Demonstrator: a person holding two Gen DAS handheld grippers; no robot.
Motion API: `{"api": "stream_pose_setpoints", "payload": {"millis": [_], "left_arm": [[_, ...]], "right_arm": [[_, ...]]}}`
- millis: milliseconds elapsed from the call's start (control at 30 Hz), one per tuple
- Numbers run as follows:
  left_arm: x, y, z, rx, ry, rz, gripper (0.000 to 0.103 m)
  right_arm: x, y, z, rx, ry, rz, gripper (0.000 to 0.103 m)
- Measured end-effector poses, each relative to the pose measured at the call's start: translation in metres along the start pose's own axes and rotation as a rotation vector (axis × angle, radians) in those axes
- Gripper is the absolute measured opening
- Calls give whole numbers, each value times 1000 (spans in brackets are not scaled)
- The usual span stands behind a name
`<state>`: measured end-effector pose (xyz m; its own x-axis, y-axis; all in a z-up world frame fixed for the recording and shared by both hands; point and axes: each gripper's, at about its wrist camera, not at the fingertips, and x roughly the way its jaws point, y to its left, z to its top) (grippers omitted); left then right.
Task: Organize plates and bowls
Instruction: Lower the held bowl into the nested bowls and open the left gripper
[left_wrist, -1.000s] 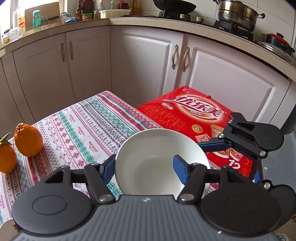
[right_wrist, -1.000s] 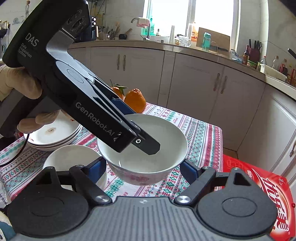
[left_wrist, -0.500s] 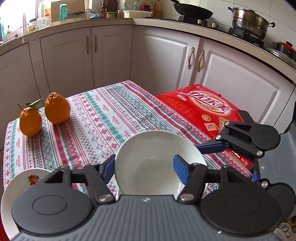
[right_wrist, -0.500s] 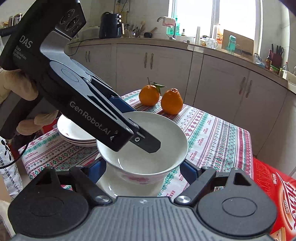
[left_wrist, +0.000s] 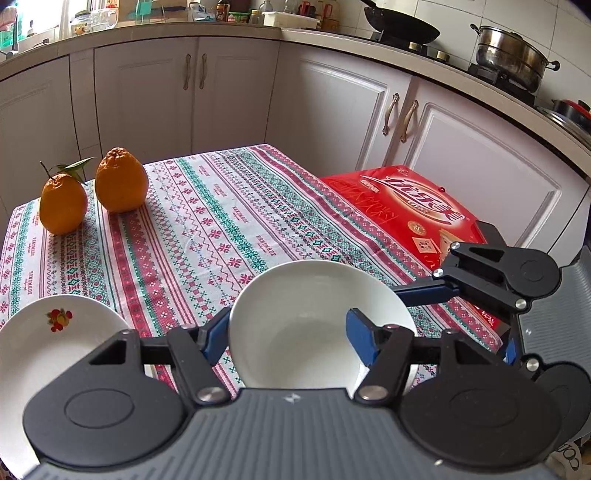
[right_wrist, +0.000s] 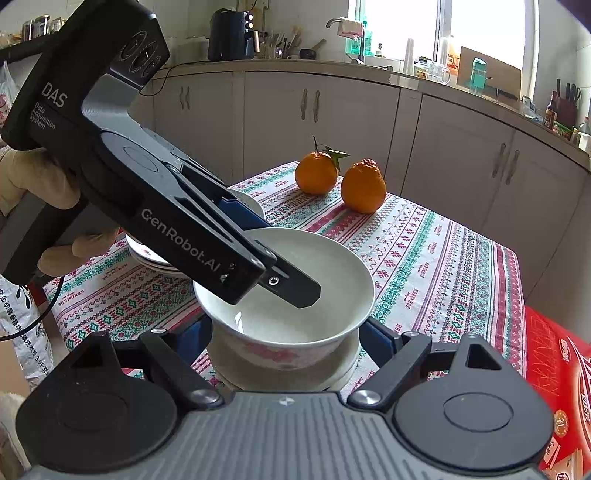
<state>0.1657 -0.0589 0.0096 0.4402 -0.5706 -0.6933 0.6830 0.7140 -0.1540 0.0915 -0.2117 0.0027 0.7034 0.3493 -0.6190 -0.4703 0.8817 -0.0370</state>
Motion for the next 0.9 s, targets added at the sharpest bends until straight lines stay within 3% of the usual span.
{"api": "stream_pose_setpoints", "payload": {"millis": [700,833,900], "left_arm": [[11,1,-6,-8,13,-32,66],[10,2,-6,-6,1,-43,74],[7,1,-5,1,-14,-37,80]], "right_arm": [[9,-7,-10,37,42,17,90],[10,-8,-10,40,39,23,91],[9,-7,-10,31,31,12,99]]}}
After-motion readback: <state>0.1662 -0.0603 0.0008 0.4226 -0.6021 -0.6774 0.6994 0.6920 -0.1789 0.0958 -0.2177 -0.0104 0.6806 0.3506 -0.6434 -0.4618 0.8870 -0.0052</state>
